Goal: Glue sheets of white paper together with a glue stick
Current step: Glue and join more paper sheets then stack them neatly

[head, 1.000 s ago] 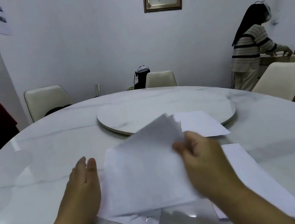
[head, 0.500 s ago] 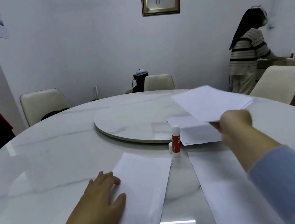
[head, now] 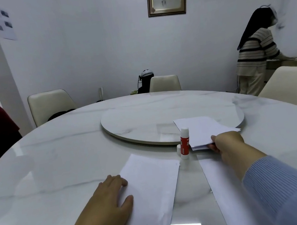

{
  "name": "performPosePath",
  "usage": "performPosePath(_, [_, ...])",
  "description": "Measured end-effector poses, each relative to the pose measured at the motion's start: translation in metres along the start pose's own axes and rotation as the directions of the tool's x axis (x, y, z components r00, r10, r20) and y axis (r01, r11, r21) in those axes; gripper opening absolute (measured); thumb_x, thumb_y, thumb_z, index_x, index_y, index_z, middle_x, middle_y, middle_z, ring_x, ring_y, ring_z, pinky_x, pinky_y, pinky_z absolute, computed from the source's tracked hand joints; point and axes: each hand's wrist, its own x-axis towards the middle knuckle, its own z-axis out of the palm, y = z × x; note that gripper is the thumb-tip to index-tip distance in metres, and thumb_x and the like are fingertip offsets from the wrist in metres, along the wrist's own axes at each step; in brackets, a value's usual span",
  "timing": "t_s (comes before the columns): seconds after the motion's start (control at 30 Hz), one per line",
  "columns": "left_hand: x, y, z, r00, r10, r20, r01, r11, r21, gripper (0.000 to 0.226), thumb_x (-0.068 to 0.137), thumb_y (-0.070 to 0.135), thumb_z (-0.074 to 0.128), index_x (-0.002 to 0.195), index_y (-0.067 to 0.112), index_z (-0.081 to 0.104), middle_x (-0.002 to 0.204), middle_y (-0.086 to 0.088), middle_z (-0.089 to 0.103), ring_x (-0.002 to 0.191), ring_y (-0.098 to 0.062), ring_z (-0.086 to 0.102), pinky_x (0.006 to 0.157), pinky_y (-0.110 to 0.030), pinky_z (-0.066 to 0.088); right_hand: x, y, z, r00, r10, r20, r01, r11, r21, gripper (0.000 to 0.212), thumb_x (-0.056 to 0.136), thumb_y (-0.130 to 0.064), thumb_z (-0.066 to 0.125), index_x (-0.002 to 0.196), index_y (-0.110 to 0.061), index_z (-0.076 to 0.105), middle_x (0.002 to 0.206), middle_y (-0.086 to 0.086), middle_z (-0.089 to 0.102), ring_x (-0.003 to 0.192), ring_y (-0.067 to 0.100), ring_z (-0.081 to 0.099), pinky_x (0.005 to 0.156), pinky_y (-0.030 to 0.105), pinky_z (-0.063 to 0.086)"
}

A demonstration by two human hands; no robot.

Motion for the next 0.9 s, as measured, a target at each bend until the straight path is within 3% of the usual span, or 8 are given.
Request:
performPosePath(0.07, [-0.001, 0.0, 0.0, 1.0, 0.004, -0.003, -0.004, 1.0, 0.0, 0.024, 0.094, 0.038, 0.042, 0.118, 0.038, 0.04, 0.116, 0.029, 0.03, 0.121, 0.007, 0.028, 0.094, -0.012, 0.019, 0.0, -0.001, -0.001, 0.999, 0.034, 0.013, -0.034, 0.999, 0.017, 0.009, 0.087, -0.001, 0.059, 0.083, -0.003, 0.051, 0.083, 0.015, 0.058, 0.057, 0.021, 0.062, 0.055, 0.025, 0.052])
performPosePath(0.2, [-0.001, 0.003, -0.002, 1.0, -0.004, -0.011, 0.004, 1.0, 0.015, 0.025, 0.094, 0.038, 0.041, 0.119, 0.037, 0.04, 0.116, 0.028, 0.032, 0.125, 0.003, 0.032, 0.089, -0.011, 0.018, -0.01, -0.008, -0.008, 0.987, 0.053, -0.154, -0.068, 0.993, -0.092, 0.055, 0.081, -0.025, 0.073, 0.123, 0.002, 0.052, 0.12, 0.016, 0.059, 0.107, 0.034, 0.058, 0.087, 0.038, 0.048])
performPosePath(0.3, [0.001, 0.005, -0.001, 0.999, -0.03, 0.015, 0.029, 0.999, 0.039, 0.037, 0.095, 0.043, 0.039, 0.131, 0.039, 0.036, 0.142, 0.024, 0.032, 0.136, 0.002, 0.025, 0.102, -0.012, 0.018, -0.033, -0.015, -0.01, 0.951, -0.016, -0.307, -0.024, 0.992, -0.125, 0.057, 0.077, -0.017, 0.072, 0.126, -0.003, 0.048, 0.132, 0.019, 0.048, 0.107, 0.037, 0.056, 0.077, 0.037, 0.047])
performPosePath(0.47, [0.003, 0.003, 0.004, 0.979, -0.026, 0.202, -0.003, 0.99, 0.141, 0.102, 0.054, 0.091, 0.015, 0.144, 0.045, 0.021, 0.155, 0.025, 0.008, 0.143, 0.005, 0.002, 0.119, -0.027, 0.0, -0.065, -0.001, 0.022, 0.981, -0.187, 0.055, 0.187, 0.823, -0.537, 0.075, 0.064, -0.033, 0.081, 0.129, -0.014, 0.049, 0.134, 0.013, 0.03, 0.107, 0.029, 0.051, 0.089, 0.034, 0.047])
performPosePath(0.57, [0.004, 0.003, 0.001, 0.966, -0.056, 0.253, 0.014, 0.986, 0.165, 0.077, 0.077, 0.076, 0.033, 0.145, 0.045, 0.017, 0.156, 0.024, 0.004, 0.144, 0.004, -0.002, 0.12, -0.031, -0.003, -0.068, 0.012, 0.037, 0.972, -0.201, 0.12, 0.233, 0.772, -0.592, 0.069, 0.06, -0.048, 0.08, 0.119, -0.019, 0.057, 0.118, 0.006, 0.033, 0.109, 0.027, 0.054, 0.093, 0.037, 0.049])
performPosePath(0.73, [0.017, 0.006, -0.014, 0.884, -0.119, 0.451, 0.003, 0.968, 0.25, 0.065, 0.092, 0.05, 0.043, 0.147, 0.043, 0.01, 0.158, 0.018, -0.005, 0.145, -0.006, -0.013, 0.118, -0.044, -0.013, -0.068, 0.016, 0.042, 0.928, -0.36, 0.099, 0.34, 0.707, -0.62, 0.039, 0.076, -0.041, 0.071, 0.105, -0.016, 0.068, 0.102, 0.003, 0.031, 0.106, 0.03, 0.054, 0.093, 0.037, 0.047])
performPosePath(0.83, [0.035, 0.002, -0.035, 0.808, -0.162, 0.566, -0.05, 0.939, 0.34, 0.061, 0.094, 0.036, 0.046, 0.145, 0.048, 0.014, 0.158, 0.014, -0.011, 0.146, -0.016, -0.016, 0.116, -0.049, -0.009, -0.08, 0.004, 0.037, 0.839, -0.498, 0.219, 0.525, 0.633, -0.569, 0.023, 0.091, -0.03, 0.054, 0.1, -0.01, 0.06, 0.1, 0.006, 0.044, 0.094, 0.027, 0.052, 0.071, 0.031, 0.042])
performPosePath(0.9, [0.047, 0.011, -0.036, 0.857, -0.132, 0.499, 0.024, 0.976, 0.217, 0.054, 0.096, 0.034, 0.045, 0.144, 0.044, 0.023, 0.16, 0.012, -0.002, 0.147, -0.014, -0.007, 0.118, -0.042, -0.001, -0.087, -0.005, 0.032, 0.809, -0.462, 0.364, 0.588, 0.636, -0.499, 0.012, 0.097, -0.022, 0.043, 0.1, -0.012, 0.049, 0.102, 0.008, 0.054, 0.081, 0.02, 0.049, 0.058, 0.025, 0.033])
